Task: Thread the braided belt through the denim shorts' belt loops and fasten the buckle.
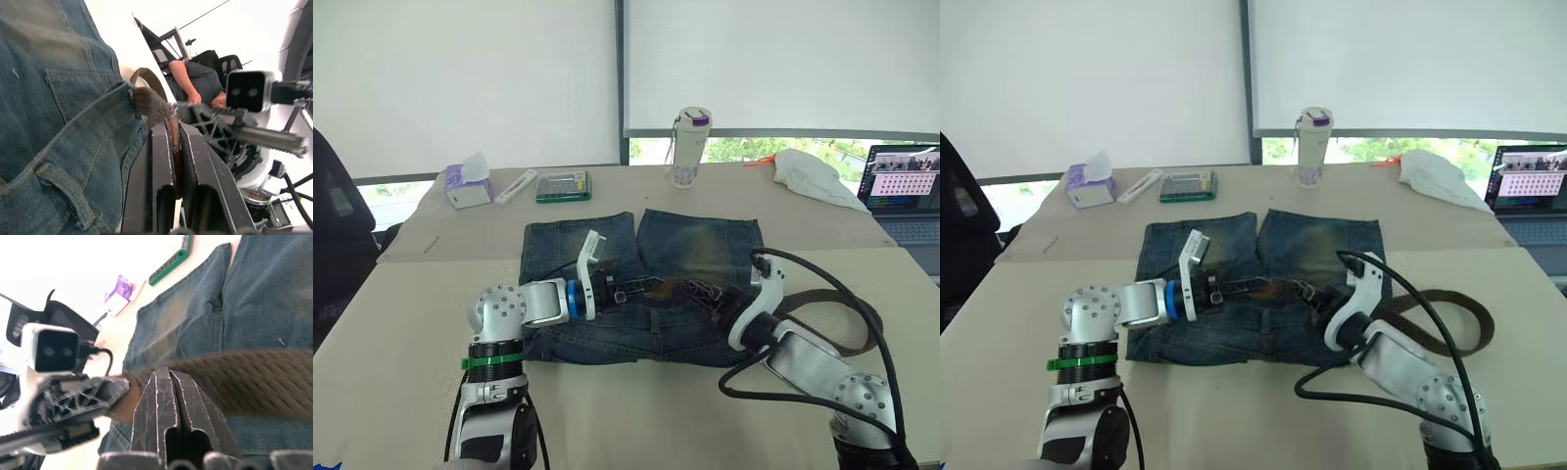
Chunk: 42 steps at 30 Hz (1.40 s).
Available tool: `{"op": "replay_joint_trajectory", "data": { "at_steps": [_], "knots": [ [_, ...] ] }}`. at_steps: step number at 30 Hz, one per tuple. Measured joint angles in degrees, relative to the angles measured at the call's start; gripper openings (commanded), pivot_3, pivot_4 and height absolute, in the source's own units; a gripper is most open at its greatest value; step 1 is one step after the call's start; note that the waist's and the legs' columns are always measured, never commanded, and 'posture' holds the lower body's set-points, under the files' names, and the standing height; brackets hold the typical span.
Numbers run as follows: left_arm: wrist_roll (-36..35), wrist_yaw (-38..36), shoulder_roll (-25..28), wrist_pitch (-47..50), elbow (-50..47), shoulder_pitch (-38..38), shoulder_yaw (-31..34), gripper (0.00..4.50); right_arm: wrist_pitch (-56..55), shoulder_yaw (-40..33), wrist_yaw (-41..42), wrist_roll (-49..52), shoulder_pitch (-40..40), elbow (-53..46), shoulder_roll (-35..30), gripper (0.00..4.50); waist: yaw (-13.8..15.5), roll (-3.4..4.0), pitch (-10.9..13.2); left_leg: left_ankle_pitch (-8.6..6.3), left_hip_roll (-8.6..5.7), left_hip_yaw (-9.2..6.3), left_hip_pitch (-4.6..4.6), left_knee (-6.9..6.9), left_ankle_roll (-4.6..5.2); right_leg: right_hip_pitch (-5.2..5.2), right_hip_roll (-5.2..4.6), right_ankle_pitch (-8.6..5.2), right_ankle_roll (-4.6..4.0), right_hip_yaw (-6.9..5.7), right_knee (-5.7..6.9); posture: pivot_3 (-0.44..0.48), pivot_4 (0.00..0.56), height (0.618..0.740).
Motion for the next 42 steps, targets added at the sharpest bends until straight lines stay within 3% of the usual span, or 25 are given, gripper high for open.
{"op": "replay_joint_trajectory", "data": {
  "at_steps": [7, 16, 25, 28, 34, 39, 42],
  "knots": [
    [-1.5, 2.9, -1.4, 0.5, 1.7, -0.6, 3.2, 0.0, -1.7, 0.6, 0.7, 1.6, 1.8, -0.2, 1.5, 2.95, 0.0, 0.0, 0.0, 0.0, 0.01, 0.0, 0.0, 0.0, 0.0, -0.01, -0.02, 0.0, 0.0, 0.0, 0.0, 0.0, 0.15, 0.74],
    [-5.3, 7.8, -3.1, 1.4, 5.7, -4.0, 8.1, 0.0, -4.7, 0.6, -1.0, 7.7, 6.0, -2.3, 1.2, 2.95, -0.1, -0.01, 0.0, 0.0, 0.02, 0.01, -0.01, 0.0, -0.01, -0.03, -0.03, 0.0, 0.0, 0.02, 0.02, 0.0, 0.15, 0.74],
    [-6.7, 9.0, -2.9, 3.2, 4.6, -3.2, 6.8, 0.0, -8.9, 0.7, -0.7, 5.8, 3.4, -1.4, 3.7, 2.95, -0.1, 0.0, 0.0, 0.01, 0.0, 0.01, 0.0, -0.01, -0.02, -0.05, 0.04, 0.0, 0.0, 0.01, 0.04, 0.0, 0.15, 0.74],
    [-6.0, 8.4, -1.2, 3.1, 2.6, -1.9, 4.3, 0.0, -9.0, 0.8, -0.1, 3.2, 3.3, -0.9, 3.1, 2.12, -0.1, 0.01, 0.0, 0.01, -0.01, 0.01, -0.01, -0.01, -0.02, -0.06, 0.04, 0.0, 0.0, 0.01, 0.04, 0.0, 0.15, 0.74],
    [-5.1, 6.1, 0.6, 0.7, 0.0, -0.3, 0.0, 0.0, -8.7, 2.6, 1.4, -2.9, 2.3, -0.8, 1.7, 0.07, -0.1, 0.02, 0.0, 0.02, -0.01, 0.03, -0.01, -0.03, -0.04, -0.12, 0.02, 0.0, 0.0, 0.04, 0.06, 0.0, 0.15, 0.74],
    [-3.2, 4.0, 2.0, -3.4, -1.7, 1.1, -3.4, 0.0, -7.0, 3.8, 2.7, -7.4, 0.7, -0.8, -0.7, 0.03, -0.1, 0.02, 0.0, 0.02, -0.02, 0.05, -0.02, -0.03, -0.04, -0.11, 0.02, 0.0, 0.0, 0.04, 0.05, 0.0, 0.15, 0.74],
    [1.3, -0.2, 5.6, -8.9, -4.4, 2.3, -9.3, 1.05, -5.4, 5.1, 3.5, -10.6, -0.5, -0.9, -2.9, 0.0, -0.1, 0.03, 0.0, 0.03, -0.01, 0.1, -0.03, -0.08, -0.05, -0.18, -0.06, 0.01, -0.01, 0.09, 0.04, 0.0, 0.15, 0.74]
  ]
}}
